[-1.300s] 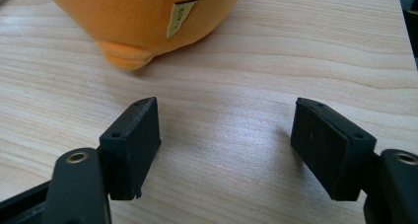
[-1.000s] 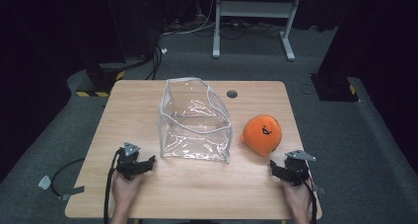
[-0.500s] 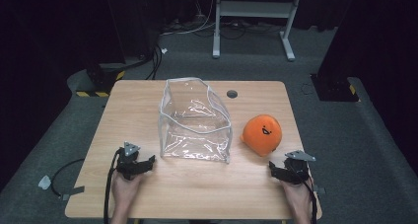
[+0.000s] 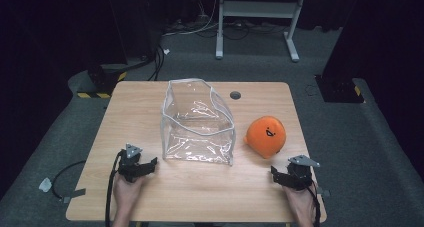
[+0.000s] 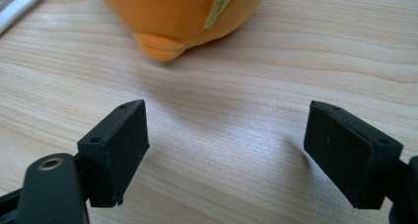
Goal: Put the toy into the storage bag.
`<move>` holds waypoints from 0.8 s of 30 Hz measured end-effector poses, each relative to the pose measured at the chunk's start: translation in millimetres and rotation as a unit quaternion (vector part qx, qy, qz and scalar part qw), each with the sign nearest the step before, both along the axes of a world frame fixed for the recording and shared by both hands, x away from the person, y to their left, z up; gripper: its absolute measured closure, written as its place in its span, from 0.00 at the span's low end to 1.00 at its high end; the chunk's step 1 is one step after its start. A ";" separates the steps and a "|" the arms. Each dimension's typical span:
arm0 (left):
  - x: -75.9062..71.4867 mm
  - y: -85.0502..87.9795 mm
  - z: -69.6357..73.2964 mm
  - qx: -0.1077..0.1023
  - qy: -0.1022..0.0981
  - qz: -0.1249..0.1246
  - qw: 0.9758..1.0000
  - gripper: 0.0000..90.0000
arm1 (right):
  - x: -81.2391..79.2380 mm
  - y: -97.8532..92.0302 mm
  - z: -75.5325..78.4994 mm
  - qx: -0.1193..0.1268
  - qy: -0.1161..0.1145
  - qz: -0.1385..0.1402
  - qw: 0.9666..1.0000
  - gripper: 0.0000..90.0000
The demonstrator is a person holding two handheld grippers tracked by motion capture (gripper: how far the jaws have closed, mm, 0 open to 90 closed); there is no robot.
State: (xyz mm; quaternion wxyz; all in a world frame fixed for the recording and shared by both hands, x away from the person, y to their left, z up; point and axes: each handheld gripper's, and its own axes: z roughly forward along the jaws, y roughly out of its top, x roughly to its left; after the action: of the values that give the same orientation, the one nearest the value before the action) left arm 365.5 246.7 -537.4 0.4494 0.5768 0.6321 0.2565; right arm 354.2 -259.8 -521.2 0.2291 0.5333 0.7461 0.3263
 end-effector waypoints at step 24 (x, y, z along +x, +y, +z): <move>-0.1 0.0 0.0 0.000 0.000 0.000 1.000 0.25 | -15.9 9.0 9.6 0.021 -0.018 0.024 0.999 0.19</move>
State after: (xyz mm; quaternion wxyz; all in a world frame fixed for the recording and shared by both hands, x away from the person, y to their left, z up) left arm 365.4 246.7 -537.4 0.4494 0.5771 0.6319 0.2563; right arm 338.3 -250.7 -511.6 0.2233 0.5143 0.7475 0.3562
